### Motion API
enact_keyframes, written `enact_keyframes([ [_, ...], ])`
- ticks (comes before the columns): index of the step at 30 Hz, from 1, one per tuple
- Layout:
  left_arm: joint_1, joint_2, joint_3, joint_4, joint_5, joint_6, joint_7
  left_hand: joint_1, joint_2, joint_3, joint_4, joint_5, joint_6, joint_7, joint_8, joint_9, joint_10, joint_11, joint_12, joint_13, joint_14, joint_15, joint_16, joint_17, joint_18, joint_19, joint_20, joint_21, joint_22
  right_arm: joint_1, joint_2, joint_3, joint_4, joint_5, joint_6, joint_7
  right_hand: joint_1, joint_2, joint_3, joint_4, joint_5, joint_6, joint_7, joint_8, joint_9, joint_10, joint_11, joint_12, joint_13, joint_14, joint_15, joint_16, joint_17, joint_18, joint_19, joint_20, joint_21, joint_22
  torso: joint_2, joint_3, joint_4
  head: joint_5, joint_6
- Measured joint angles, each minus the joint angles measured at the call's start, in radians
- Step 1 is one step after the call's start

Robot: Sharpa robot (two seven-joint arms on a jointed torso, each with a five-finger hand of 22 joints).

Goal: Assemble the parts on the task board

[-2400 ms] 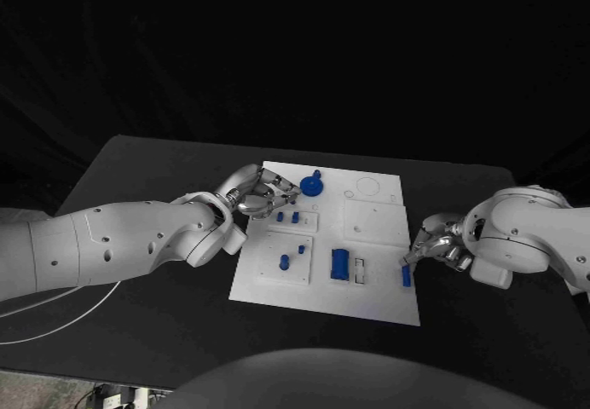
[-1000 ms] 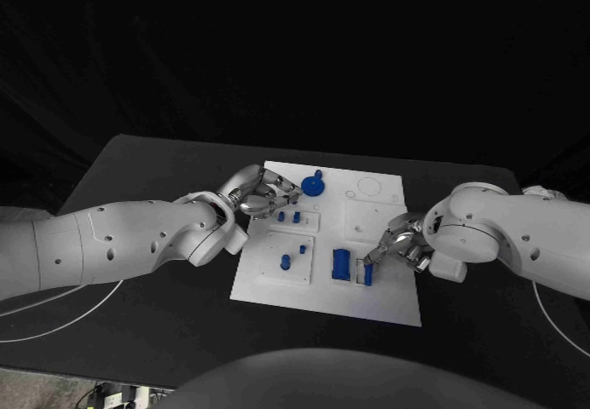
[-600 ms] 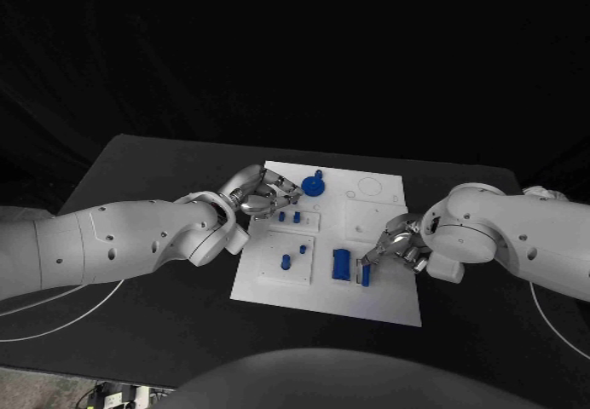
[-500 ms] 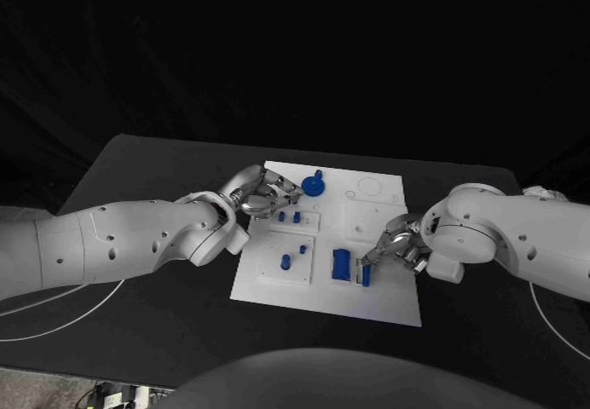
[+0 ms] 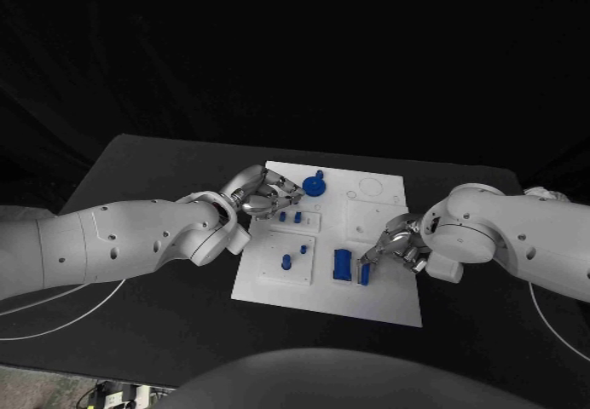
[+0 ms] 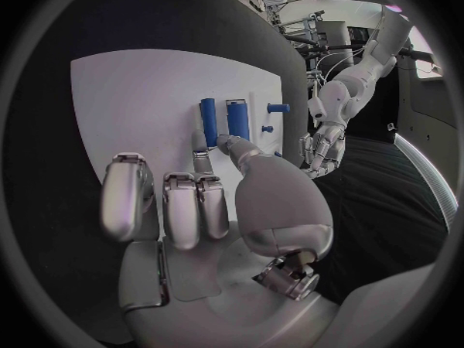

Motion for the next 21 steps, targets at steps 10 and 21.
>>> enact_keyframes([
  [10,0.0,0.001,0.0,-0.001,0.0,0.003,-0.004,0.0,0.0,0.0,0.0,0.0,0.0,0.0,0.0,0.0,0.0,0.0,0.0,0.0,0.0,0.0,0.0,-0.001,0.0,0.0,0.0,0.0,0.0,0.0,0.002,0.0,-0.005,0.005,-0.012,0.003,-0.016,-0.002,-0.006,0.012,-0.041,-0.012,0.002,-0.009,0.004,0.0,0.0,0.0,0.0,0.0,0.0,-0.008,0.0,0.0,-0.007,0.0,-0.013,0.0,0.001,-0.0006,-0.001,0.001,0.0],
  [21,0.0,0.003,0.0,-0.002,0.0,0.008,-0.009,0.0,0.0,0.0,0.0,0.0,0.0,0.0,0.0,0.0,0.0,0.0,0.0,0.0,0.0,0.0,0.0,-0.002,0.0,0.0,0.0,-0.004,0.0,-0.002,0.002,-0.001,-0.01,0.005,-0.02,0.002,-0.081,-0.01,-0.074,0.06,-0.363,-0.067,0.024,-0.023,0.015,0.003,0.01,0.0,0.0,0.0,0.007,-0.008,0.0,0.0,-0.008,0.006,-0.023,0.0,0.001,-0.0001,-0.001,0.002,0.0],
])
